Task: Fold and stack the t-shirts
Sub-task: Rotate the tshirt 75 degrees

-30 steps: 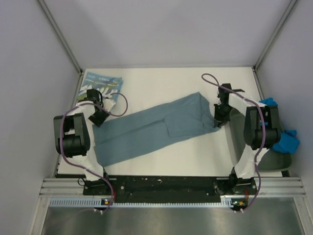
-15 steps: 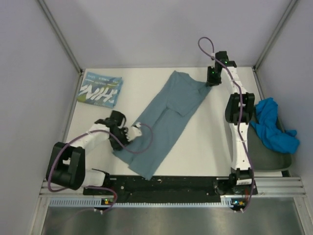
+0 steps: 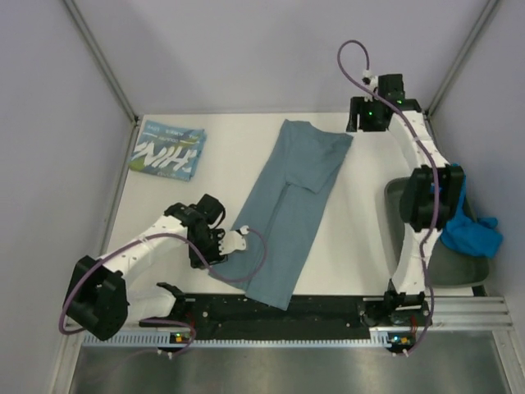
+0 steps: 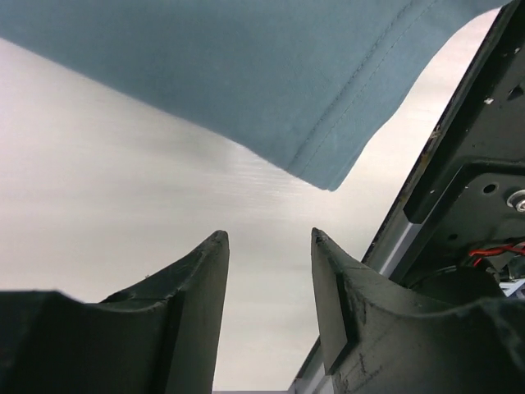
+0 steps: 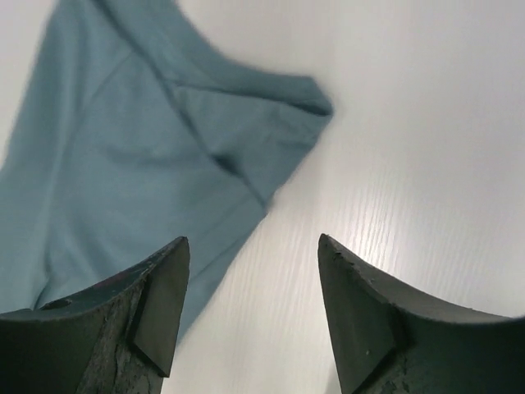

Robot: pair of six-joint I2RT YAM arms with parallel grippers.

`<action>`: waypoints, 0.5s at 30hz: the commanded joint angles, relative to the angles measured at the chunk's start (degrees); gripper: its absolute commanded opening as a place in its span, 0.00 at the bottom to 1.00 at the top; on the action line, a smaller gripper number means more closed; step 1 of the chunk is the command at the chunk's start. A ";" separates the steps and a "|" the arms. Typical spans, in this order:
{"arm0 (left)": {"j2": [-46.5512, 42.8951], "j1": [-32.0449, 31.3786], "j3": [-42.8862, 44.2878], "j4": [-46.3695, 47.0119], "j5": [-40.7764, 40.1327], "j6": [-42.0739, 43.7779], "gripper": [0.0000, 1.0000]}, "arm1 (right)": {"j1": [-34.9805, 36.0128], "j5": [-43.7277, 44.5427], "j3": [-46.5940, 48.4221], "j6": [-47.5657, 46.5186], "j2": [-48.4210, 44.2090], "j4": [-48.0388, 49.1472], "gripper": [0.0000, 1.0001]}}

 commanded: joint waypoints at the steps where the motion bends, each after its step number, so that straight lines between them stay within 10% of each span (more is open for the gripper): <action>1: -3.92 0.29 7.53 -3.10 3.59 2.60 0.51 | 5.85 -9.48 -17.64 -7.68 -24.79 10.84 0.64; 10: -7.09 -0.67 1.67 -0.57 16.81 21.13 0.58 | 36.52 -26.20 -67.67 -40.38 -58.29 21.94 0.65; 15: -7.79 -1.55 -4.31 4.70 14.96 25.72 0.66 | 40.14 -35.77 -81.41 -44.88 -71.66 21.85 0.68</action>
